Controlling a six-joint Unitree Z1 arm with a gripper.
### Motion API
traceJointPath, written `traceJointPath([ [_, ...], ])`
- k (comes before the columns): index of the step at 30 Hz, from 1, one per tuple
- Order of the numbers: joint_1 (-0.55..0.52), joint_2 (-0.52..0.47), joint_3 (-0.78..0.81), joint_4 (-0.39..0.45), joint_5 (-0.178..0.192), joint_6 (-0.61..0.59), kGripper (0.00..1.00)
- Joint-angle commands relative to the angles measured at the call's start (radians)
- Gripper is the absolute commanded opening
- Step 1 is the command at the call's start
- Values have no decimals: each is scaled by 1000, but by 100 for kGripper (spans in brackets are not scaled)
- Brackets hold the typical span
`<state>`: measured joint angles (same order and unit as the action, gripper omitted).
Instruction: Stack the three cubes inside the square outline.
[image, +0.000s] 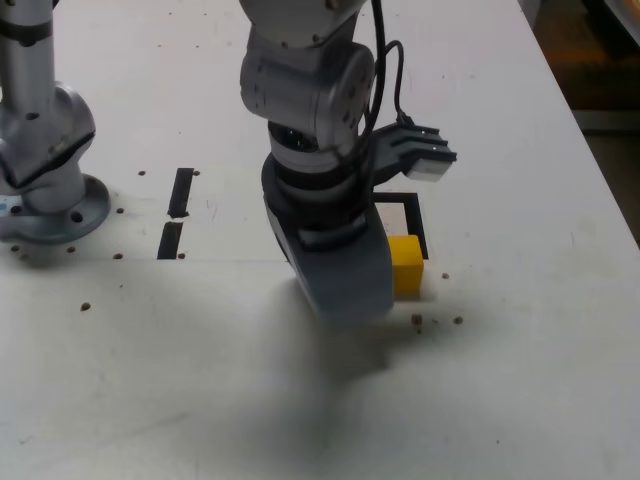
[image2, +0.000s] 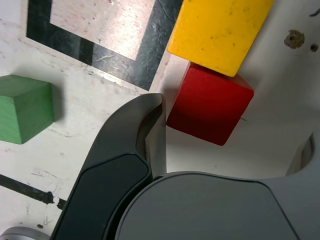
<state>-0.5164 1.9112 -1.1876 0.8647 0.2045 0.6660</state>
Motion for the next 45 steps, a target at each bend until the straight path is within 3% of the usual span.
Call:
traceJointPath([
  [1, 3, 12, 2, -2, -13, 1, 93],
  [8, 3, 21, 15, -21, -62, -31, 81],
  [18, 3, 17, 34, -114, -142, -63, 34],
  [23, 3, 20, 36, -110, -177, -63, 18],
  [28, 3, 22, 40, -116, -220, -63, 12],
  [34, 3, 21, 55, -181, -256, -63, 11],
  [45, 3, 18, 84, -236, -244, -90, 9],
])
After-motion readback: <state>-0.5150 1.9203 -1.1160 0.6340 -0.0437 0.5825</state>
